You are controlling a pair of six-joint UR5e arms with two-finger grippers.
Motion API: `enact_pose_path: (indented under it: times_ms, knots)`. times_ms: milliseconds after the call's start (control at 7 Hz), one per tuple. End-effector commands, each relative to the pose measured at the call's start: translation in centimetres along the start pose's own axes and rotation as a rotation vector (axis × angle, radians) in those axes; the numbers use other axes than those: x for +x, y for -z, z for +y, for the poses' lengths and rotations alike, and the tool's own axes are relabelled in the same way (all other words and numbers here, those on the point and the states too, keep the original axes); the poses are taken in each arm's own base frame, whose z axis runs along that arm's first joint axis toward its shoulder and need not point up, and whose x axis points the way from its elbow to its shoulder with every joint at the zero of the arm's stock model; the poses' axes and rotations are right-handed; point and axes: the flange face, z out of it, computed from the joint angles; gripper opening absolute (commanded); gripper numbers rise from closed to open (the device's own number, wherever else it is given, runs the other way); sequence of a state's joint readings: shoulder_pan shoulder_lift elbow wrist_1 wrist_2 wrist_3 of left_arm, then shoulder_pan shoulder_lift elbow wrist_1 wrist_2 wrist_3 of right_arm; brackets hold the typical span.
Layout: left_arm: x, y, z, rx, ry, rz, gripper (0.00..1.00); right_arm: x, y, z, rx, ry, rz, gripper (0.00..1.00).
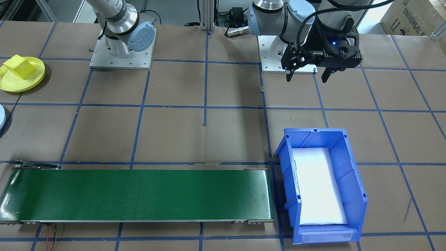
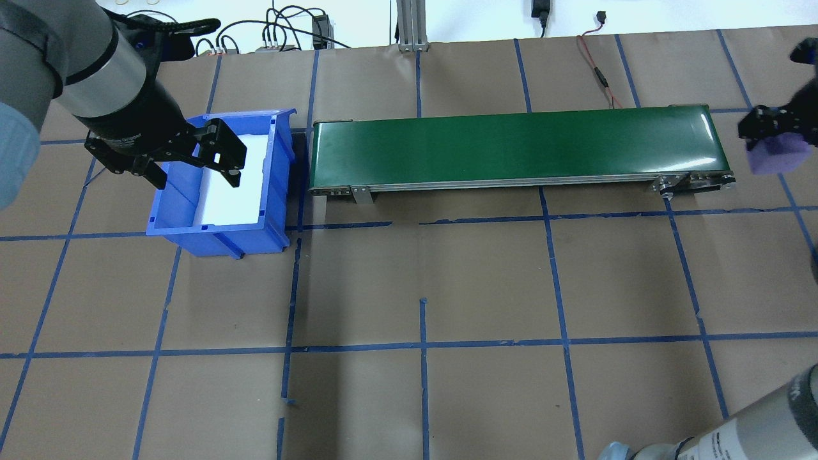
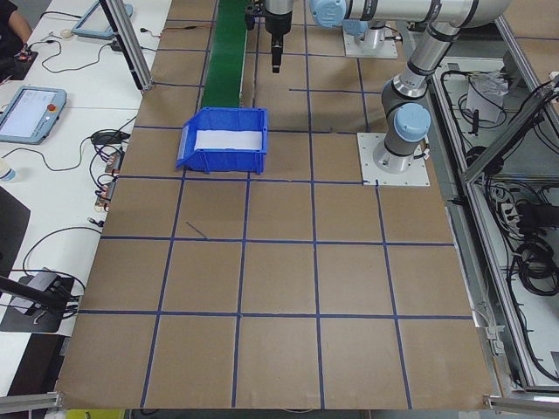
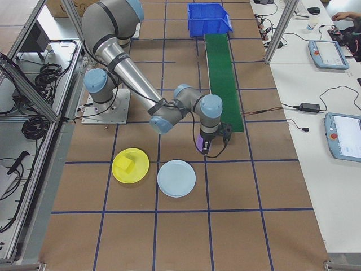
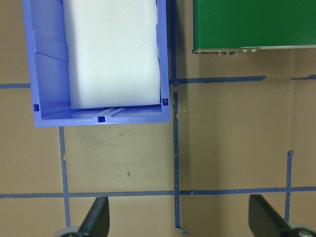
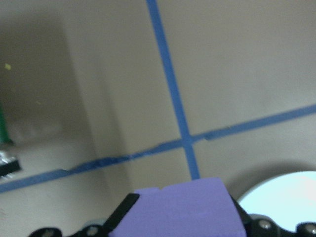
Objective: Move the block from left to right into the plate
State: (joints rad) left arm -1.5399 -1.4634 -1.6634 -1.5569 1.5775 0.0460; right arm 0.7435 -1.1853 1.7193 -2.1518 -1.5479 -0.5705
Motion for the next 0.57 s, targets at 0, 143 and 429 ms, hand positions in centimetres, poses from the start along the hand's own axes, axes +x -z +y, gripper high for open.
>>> enact_pose_path:
  times_ms: [0,143,429]
  knots:
    - [0.1,0.0,0.0,0.001,-0.002,0.001,1.0,10.1,-1.7,6.6,-0.04,-0.02,-0.022,0.27]
    - [0.1,0.0,0.0,0.001,-0.002,0.001,1.0,11.0,-3.0,8.2,-0.051,-0.025,-0.035,0.46]
    - [-0.1,0.0,0.0,0.001,0.001,0.0,1.0,11.1,-3.4,8.0,-0.04,-0.025,-0.028,1.0]
